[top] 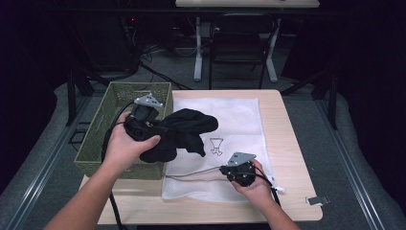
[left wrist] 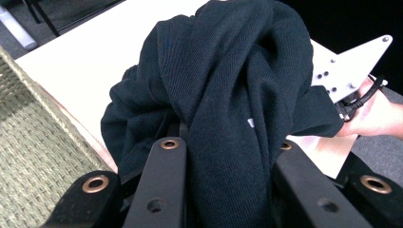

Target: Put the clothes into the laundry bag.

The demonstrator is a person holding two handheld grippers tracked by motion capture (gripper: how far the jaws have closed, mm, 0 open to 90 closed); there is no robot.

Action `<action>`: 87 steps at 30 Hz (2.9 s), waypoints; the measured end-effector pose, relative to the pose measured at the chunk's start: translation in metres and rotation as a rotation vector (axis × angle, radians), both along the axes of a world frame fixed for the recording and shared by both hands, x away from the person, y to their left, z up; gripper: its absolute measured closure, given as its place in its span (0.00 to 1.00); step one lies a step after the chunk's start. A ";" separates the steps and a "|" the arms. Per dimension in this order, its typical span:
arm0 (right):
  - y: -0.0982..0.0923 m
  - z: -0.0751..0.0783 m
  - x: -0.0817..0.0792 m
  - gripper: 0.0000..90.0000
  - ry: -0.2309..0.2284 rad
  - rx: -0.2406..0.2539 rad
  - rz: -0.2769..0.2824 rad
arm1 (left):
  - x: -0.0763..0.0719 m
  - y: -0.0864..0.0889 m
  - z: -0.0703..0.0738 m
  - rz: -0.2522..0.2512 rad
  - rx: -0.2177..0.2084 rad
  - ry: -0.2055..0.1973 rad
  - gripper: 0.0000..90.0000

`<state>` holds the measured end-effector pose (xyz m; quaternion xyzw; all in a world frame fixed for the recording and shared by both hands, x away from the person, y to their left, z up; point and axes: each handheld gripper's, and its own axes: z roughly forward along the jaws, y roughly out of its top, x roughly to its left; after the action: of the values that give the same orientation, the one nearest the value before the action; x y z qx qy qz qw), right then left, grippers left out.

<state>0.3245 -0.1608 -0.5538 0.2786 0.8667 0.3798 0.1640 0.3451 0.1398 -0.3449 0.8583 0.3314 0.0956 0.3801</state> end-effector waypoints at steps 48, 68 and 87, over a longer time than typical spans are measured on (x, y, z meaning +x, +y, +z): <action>0.002 0.010 0.027 0.96 0.017 -0.035 0.003 | -0.053 0.026 -0.040 -0.039 -0.049 -0.011 0.86; -0.006 0.019 0.064 0.96 0.057 0.039 -0.024 | -0.056 0.020 -0.053 -0.037 -0.073 -0.024 0.86; -0.002 0.022 0.056 0.96 0.051 0.052 -0.022 | -0.062 0.013 -0.069 -0.046 -0.092 -0.025 0.86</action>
<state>0.3807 -0.1631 -0.5320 0.3020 0.8574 0.3930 0.1387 0.2827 0.1529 -0.4143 0.8459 0.3111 0.0821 0.4254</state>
